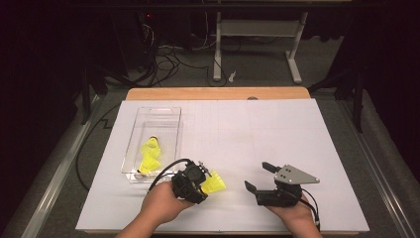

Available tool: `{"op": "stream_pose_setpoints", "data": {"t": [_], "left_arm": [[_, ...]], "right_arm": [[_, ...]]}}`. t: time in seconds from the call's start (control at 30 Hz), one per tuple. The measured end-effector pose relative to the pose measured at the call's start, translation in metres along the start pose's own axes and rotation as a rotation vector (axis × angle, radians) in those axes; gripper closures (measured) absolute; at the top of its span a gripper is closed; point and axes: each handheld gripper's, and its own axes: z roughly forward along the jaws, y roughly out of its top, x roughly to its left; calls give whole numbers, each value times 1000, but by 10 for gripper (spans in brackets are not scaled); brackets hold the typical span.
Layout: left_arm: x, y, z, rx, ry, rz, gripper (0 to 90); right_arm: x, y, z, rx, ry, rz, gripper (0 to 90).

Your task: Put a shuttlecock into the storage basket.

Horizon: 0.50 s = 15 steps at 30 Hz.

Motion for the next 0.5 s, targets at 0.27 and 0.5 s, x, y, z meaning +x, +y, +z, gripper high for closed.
{"op": "stream_pose_setpoints", "data": {"t": [0.27,0.5], "left_arm": [[3,-4,3,-2,-9,-12,640],[3,-7,2,-8,-10,-21,640]], "right_arm": [[-14,-9,-12,28,-70,-9,117],[-30,-21,-27,11,-128,25,105]]}}
